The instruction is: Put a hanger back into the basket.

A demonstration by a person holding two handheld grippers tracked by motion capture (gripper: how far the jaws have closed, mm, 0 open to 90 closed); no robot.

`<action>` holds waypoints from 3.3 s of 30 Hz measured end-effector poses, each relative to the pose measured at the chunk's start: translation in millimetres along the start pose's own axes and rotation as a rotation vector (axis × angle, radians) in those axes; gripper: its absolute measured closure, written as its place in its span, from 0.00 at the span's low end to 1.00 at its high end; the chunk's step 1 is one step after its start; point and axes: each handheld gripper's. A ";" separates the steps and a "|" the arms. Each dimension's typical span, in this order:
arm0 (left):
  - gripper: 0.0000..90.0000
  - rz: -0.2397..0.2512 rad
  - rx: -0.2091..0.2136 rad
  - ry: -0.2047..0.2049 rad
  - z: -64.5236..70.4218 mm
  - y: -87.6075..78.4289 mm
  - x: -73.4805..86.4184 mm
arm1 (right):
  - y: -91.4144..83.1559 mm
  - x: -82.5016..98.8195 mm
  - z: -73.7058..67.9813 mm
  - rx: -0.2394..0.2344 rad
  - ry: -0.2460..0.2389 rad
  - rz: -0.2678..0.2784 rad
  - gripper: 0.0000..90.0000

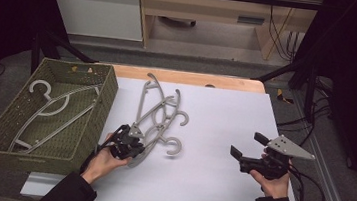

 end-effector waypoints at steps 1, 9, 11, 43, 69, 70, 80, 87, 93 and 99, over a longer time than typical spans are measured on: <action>0.89 0.000 0.001 -0.005 -0.2 -0.2 -0.3 | 0.1 0.0 0.1 -0.001 -0.001 -0.002 0.04; 0.87 0.012 -0.003 -0.040 -1.9 1.0 -3.8 | 0.3 0.0 -0.1 -0.002 0.000 -0.001 0.04; 0.84 0.015 -0.002 -0.049 -2.5 2.7 -4.8 | 0.5 0.1 -0.1 -0.002 0.000 0.000 0.04; 0.89 0.071 -0.027 -0.064 -6.0 1.7 -15.9 | -3.5 -1.2 0.9 -0.003 0.003 0.009 0.04; 0.90 0.235 0.098 0.008 16.1 -87.5 -25.4 | -8.1 -2.4 2.2 0.000 -0.001 0.020 0.04; 0.90 0.235 0.098 0.008 16.1 -87.5 -25.4 | -8.4 -2.4 2.3 0.000 -0.003 0.019 0.03; 0.90 0.264 0.116 0.011 14.0 -115.9 -23.6 | -7.7 -2.1 2.0 0.000 -0.004 0.017 0.03; 0.90 0.277 0.126 0.032 17.4 -134.5 -24.7 | -8.8 -2.6 2.2 0.003 -0.001 0.019 0.03; 0.90 0.282 0.130 0.035 13.6 -147.9 -23.7 | -8.7 -2.6 2.0 0.002 0.000 0.022 0.03; 0.90 0.270 0.112 0.034 -3.6 -174.4 -22.9 | -8.8 -2.5 1.9 0.002 -0.002 0.020 0.03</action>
Point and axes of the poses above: each handheld gripper's, and its own axes: y roughly forward along the jaws, x roughly out of its underside, z roughly to its right
